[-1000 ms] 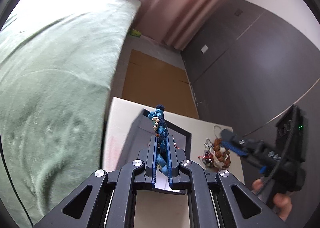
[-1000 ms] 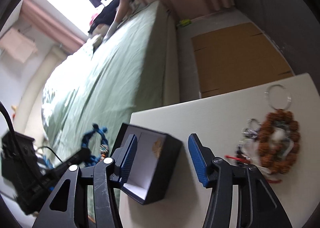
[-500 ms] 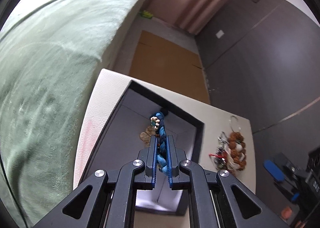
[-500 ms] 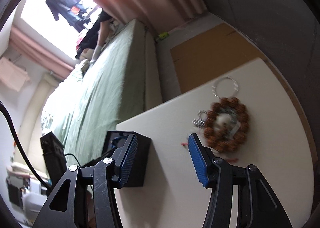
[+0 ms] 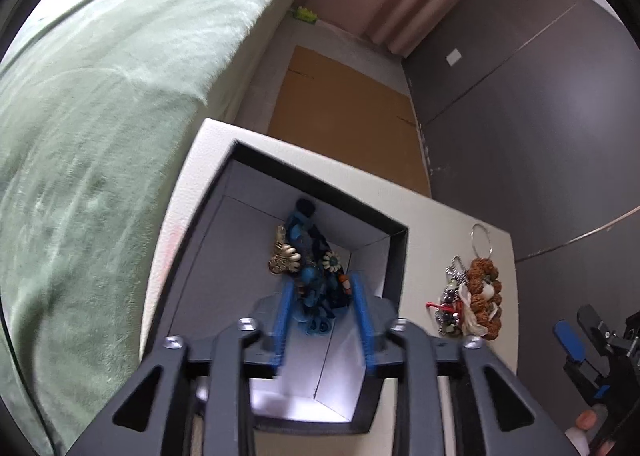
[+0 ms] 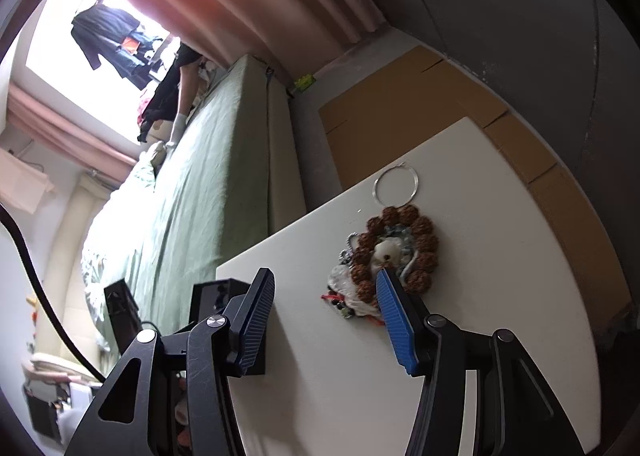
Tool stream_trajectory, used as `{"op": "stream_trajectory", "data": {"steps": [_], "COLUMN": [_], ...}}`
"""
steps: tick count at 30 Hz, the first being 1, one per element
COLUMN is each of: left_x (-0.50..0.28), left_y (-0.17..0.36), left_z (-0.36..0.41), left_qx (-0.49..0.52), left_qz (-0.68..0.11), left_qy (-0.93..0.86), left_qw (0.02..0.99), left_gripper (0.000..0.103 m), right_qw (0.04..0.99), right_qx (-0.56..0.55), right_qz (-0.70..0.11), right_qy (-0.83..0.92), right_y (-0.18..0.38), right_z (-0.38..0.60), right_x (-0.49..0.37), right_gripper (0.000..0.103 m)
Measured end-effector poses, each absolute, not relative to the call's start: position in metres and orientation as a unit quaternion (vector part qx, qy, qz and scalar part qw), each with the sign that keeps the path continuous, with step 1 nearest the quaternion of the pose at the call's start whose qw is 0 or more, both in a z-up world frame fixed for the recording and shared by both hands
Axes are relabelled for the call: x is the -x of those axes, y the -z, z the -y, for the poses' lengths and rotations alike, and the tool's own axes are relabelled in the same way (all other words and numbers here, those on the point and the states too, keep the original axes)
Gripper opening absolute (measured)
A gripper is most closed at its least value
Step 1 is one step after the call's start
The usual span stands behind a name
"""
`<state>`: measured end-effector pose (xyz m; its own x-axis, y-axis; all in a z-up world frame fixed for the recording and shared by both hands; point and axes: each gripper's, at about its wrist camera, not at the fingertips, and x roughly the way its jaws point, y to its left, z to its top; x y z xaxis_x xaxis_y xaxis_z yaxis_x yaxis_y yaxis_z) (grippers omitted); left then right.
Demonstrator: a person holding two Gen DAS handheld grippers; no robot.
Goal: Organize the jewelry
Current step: 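Move the left gripper back to the pile and grasp the white cloth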
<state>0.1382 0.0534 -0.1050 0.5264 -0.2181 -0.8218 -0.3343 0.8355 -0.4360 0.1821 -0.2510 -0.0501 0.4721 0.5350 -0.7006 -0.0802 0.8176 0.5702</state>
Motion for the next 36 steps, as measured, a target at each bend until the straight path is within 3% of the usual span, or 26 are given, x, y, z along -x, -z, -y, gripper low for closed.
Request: {"op": "stream_trajectory", "data": {"steps": [4, 17, 33, 35, 36], "left_x": [-0.13, -0.121, -0.157, -0.162, -0.166], "left_y": [0.091, 0.062, 0.078, 0.082, 0.085], "left_z": [-0.056, -0.02, 0.07, 0.075, 0.079], "left_qx": [0.28, 0.237, 0.171, 0.17, 0.174], "left_qz": [-0.464, -0.433, -0.475, -0.482, -0.489], "left_qy": [-0.038, 0.006, 0.072, 0.072, 0.073], "left_qw": [0.84, 0.869, 0.86, 0.857, 0.852], "left_gripper": [0.054, 0.054, 0.053, 0.05, 0.043], "right_qw": [0.828, 0.83, 0.802, 0.795, 0.791], "right_qx": [-0.247, -0.256, -0.284, -0.299, -0.307], "right_qz": [-0.47, -0.471, -0.515, -0.519, -0.52], "right_qy": [-0.18, -0.153, -0.104, -0.098, -0.097], "right_y": [0.046, 0.045, 0.07, 0.073, 0.075], "right_z": [0.262, 0.282, 0.31, 0.318, 0.322], "right_x": [-0.182, -0.184, -0.197, -0.198, -0.198], "right_gripper": [0.054, 0.054, 0.054, 0.054, 0.054]}}
